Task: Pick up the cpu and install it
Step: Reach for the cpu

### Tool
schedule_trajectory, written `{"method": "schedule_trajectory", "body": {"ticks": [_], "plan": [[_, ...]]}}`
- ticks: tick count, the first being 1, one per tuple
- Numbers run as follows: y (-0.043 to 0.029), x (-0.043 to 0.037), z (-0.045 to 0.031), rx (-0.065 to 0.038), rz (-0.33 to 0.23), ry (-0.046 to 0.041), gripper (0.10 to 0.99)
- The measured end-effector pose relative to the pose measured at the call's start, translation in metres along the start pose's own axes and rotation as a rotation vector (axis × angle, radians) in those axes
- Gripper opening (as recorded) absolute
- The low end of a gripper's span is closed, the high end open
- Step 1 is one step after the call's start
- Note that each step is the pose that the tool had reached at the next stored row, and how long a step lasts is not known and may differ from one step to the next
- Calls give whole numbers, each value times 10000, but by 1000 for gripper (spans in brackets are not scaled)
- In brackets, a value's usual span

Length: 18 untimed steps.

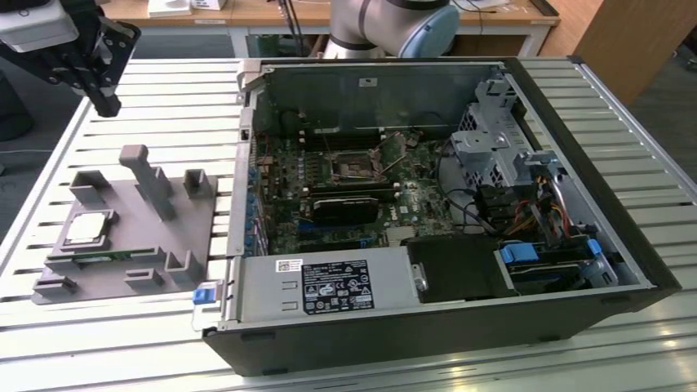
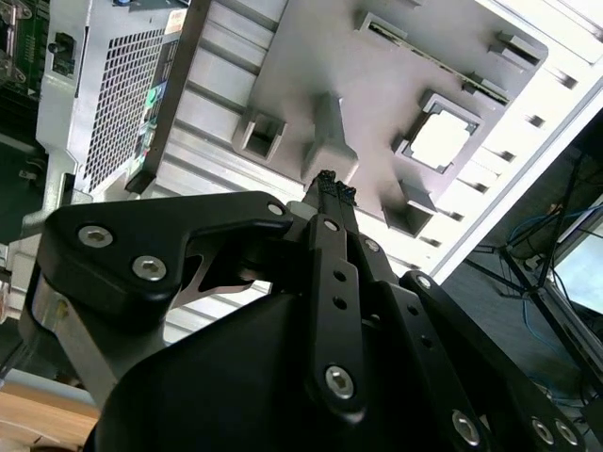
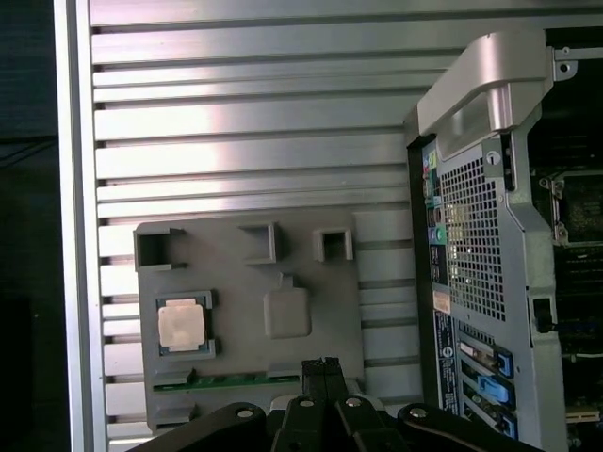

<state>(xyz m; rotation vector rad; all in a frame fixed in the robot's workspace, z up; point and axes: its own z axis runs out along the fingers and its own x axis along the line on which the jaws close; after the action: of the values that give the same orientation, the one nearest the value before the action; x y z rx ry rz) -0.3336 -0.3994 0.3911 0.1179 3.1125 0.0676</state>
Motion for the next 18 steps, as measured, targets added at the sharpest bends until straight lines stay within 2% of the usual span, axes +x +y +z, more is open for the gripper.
{"method": "schedule_trajectory", "body": {"ticks": [18], "plan": [[-14,190,-1,0,0,0,106]]}}
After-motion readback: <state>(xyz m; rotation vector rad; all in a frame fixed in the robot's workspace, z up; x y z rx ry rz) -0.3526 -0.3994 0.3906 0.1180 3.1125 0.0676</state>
